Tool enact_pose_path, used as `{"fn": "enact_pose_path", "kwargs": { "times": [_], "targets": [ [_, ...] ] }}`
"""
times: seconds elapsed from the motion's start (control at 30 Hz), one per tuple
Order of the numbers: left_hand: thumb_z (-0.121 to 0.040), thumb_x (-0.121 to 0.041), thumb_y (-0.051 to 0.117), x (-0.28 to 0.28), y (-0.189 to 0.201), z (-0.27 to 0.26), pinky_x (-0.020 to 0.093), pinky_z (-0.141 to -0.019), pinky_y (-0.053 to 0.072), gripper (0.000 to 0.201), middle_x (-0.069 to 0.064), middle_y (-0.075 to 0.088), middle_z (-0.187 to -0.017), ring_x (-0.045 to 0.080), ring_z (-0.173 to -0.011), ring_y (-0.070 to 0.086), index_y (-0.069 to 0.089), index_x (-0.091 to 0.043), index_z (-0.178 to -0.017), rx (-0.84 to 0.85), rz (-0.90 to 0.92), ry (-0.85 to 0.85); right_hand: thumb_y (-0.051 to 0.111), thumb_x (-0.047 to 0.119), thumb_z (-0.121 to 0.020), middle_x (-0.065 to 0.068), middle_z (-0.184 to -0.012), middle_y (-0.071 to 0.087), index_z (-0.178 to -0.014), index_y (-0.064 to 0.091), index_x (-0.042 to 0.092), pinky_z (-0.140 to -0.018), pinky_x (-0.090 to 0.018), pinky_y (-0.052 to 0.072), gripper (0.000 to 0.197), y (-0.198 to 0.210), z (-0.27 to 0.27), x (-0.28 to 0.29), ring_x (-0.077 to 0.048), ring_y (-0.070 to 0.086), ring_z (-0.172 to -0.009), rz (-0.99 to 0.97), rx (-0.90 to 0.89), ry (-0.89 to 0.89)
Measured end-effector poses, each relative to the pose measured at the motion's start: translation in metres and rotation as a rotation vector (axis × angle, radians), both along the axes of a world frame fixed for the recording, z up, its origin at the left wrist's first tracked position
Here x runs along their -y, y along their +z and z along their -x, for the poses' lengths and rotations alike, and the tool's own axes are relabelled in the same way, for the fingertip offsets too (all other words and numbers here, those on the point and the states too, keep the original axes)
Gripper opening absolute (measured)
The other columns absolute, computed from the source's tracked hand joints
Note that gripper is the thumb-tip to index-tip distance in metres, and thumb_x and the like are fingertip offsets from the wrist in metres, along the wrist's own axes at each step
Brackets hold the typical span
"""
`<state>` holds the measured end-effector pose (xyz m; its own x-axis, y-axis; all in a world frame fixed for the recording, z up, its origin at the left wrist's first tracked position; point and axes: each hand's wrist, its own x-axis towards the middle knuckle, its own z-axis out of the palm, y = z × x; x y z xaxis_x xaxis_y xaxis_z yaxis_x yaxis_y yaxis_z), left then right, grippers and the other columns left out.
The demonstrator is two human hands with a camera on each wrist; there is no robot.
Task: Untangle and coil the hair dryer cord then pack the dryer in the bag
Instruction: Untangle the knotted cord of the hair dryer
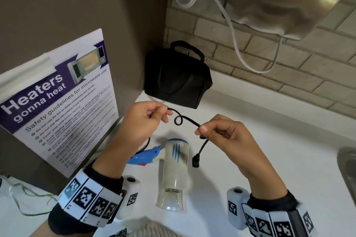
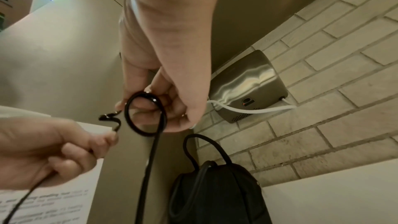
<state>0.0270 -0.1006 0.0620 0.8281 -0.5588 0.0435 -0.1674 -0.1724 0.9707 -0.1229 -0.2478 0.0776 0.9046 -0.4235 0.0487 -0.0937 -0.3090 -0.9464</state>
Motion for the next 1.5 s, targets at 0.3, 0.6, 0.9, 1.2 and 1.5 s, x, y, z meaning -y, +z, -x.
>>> {"fn": "enact_pose_path", "kwargs": {
  "times": [0.3, 0.6, 0.9, 1.2, 1.5],
  "targets": [
    [-0.090, -0.018, 0.060, 0.001, 0.022, 0.026, 0.014, -0.067, 0.050, 0.015, -0.010, 0.071, -0.069, 0.008, -0.072, 0.066, 0.074, -0.022, -0.086, 0.314, -0.017, -0.200, 0.048, 0.034, -0.095, 0.003, -0.081, 0.069, -0.082, 0.067, 0.014, -0.088, -0.020, 0.046, 0.031, 0.029, 0.006, 0.009, -0.012, 0.063, -0.087, -0.008, -0.130, 0.217],
    [-0.095, -0.024, 0.053, 0.006, 0.005, 0.019, 0.018, -0.052, 0.047, 0.024, -0.008, 0.062, -0.057, 0.007, -0.048, 0.056, 0.071, -0.020, -0.080, 0.058, -0.160, -0.251, 0.065, 0.025, -0.086, 0.010, -0.073, 0.072, -0.080, 0.074, 0.026, -0.070, -0.008, 0.043, 0.011, 0.029, 0.007, -0.001, -0.007, 0.063, -0.081, 0.289, 0.100, -0.098],
    [-0.096, -0.027, 0.051, 0.004, 0.009, 0.002, 0.014, -0.045, 0.033, 0.025, -0.014, 0.057, -0.050, 0.002, -0.040, 0.038, 0.070, -0.022, -0.081, -0.137, -0.036, -0.059, 0.072, 0.027, -0.079, 0.016, -0.078, 0.073, -0.072, 0.076, 0.027, -0.081, -0.012, 0.043, 0.009, 0.010, 0.021, 0.007, -0.005, 0.064, -0.094, 0.356, -0.031, -0.066],
    [-0.094, -0.016, 0.056, 0.005, 0.044, 0.030, 0.008, -0.048, 0.033, 0.018, -0.010, 0.071, -0.070, 0.001, -0.047, 0.049, 0.073, -0.017, -0.089, 0.445, 0.040, -0.145, 0.059, 0.038, -0.083, 0.006, -0.095, 0.075, -0.102, 0.069, 0.026, -0.090, -0.015, 0.045, 0.024, 0.027, 0.013, 0.014, -0.003, 0.066, -0.099, 0.109, -0.185, 0.106],
    [-0.094, -0.010, 0.053, 0.010, 0.049, 0.045, 0.001, -0.063, 0.040, 0.018, -0.003, 0.068, -0.072, -0.002, -0.072, 0.059, 0.071, -0.010, -0.093, 0.601, 0.128, -0.173, 0.043, 0.041, -0.094, -0.005, -0.089, 0.073, -0.089, 0.072, 0.019, -0.095, -0.052, 0.046, 0.037, 0.057, -0.012, -0.005, -0.029, 0.066, -0.094, 0.186, -0.043, 0.122]
  ]
}}
